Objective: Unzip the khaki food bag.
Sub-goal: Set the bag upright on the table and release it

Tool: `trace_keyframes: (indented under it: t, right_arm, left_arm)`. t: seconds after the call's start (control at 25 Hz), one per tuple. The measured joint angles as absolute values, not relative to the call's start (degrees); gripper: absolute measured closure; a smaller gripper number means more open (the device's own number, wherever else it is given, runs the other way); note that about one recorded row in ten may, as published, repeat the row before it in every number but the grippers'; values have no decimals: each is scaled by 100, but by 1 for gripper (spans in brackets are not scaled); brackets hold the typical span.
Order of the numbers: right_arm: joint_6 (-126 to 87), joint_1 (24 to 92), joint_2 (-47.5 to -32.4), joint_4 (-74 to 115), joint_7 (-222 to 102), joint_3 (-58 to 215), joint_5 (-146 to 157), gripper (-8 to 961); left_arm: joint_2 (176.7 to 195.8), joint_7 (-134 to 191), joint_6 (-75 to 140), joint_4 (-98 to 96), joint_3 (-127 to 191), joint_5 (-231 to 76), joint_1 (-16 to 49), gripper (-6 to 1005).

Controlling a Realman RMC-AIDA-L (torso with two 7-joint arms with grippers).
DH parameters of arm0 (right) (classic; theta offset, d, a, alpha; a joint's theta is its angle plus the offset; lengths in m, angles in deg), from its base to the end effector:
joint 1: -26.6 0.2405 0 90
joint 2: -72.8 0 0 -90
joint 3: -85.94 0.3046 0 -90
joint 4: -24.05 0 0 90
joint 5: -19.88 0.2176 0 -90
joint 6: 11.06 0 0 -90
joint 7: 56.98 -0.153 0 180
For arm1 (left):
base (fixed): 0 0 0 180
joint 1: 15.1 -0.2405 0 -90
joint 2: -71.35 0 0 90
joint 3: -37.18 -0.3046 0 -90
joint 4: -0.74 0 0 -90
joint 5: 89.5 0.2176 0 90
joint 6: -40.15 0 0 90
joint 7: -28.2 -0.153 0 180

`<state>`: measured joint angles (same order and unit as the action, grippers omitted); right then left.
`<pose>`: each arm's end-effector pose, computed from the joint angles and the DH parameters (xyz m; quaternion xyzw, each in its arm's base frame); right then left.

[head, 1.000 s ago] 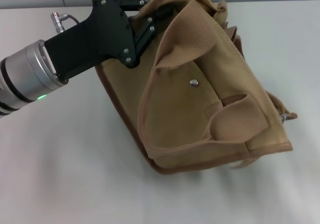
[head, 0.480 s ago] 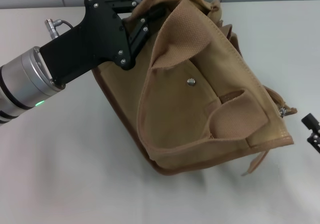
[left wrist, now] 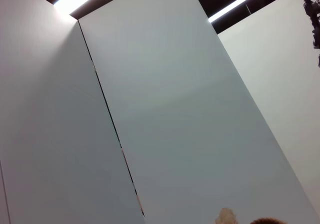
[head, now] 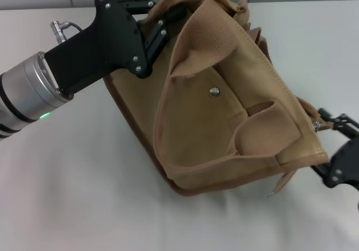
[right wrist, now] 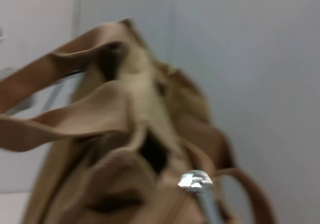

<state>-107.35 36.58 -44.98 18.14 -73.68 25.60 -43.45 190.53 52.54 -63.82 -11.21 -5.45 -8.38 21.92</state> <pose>0.3743 0.2123 -0.0570 -0.8386 0.0865 0.3588 0.4008 -0.2213 0.3528 -0.0402 -0.8193 0.1266 -0.4937 0.2626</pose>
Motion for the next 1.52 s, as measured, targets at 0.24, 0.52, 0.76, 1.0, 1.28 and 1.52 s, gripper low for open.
trace_keyframes:
  t: [0.24,0.52,0.76,1.0,1.28,1.52]
  right_arm:
    - [-10614,3759,-4615,1514,-7241,2612,-4545,384]
    - [-10547,3751,-4638,1385,-7227,3234,-4514,772]
    - [-10542,3807,-4658,1284,-7225,3853,-4509,862]
    - [-10567,4092,-4665,1072,-7273,4456,-4505,881]
    - [-10292,4491,-4652,806,-7293,4423,-4540,894]
    - [-9949,4679,-4677,962,-7207,4402,-4549,894]
  left_arm:
    - [19052,5263,-6397,-1121,-545,-840,2159,921]
    - [19052,5250,-6403,-1101,-545,-841,2078,921]
    - [19052,5235,-6389,-939,-692,-824,2054,921]
    - [19053,5027,-6278,-495,-954,-818,1997,921]
    - [19052,4936,-5951,119,-1010,-808,1803,920]
    - [19052,4965,-5668,378,-930,-830,1714,920]
